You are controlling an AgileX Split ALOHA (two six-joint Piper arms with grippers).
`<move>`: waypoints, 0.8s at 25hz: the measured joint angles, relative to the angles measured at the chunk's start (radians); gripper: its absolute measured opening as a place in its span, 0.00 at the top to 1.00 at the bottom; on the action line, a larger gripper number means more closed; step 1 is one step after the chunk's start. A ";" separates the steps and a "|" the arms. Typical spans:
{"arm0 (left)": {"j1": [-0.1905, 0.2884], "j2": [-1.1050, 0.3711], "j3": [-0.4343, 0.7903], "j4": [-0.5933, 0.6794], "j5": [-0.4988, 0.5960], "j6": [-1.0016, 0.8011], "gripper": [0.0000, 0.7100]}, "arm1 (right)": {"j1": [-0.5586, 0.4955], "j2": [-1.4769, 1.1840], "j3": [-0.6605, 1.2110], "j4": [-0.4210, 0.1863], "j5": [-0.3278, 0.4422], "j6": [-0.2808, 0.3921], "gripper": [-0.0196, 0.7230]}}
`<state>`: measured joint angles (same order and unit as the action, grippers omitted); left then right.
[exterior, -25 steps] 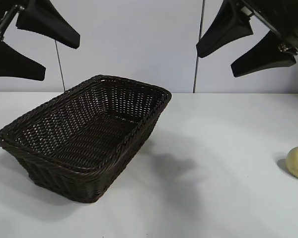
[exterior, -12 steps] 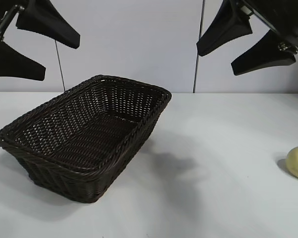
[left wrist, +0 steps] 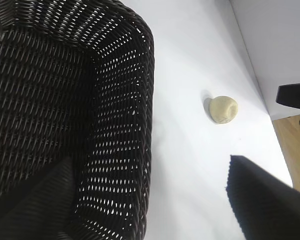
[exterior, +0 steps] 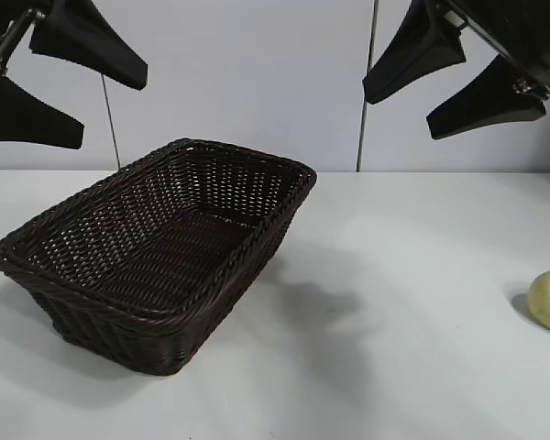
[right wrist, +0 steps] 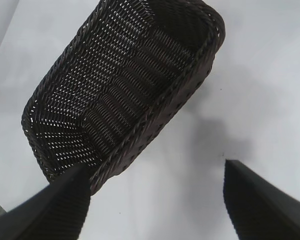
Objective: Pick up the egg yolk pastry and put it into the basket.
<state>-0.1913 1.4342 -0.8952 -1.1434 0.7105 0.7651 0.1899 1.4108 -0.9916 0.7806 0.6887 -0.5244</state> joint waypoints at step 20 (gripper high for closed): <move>-0.001 -0.175 -0.031 0.688 0.146 -1.072 0.15 | 0.000 0.000 0.000 0.000 0.000 0.000 0.25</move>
<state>-0.1921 1.2596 -0.9262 -0.4557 0.8569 -0.3066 0.1899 1.4108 -0.9916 0.7806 0.6887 -0.5244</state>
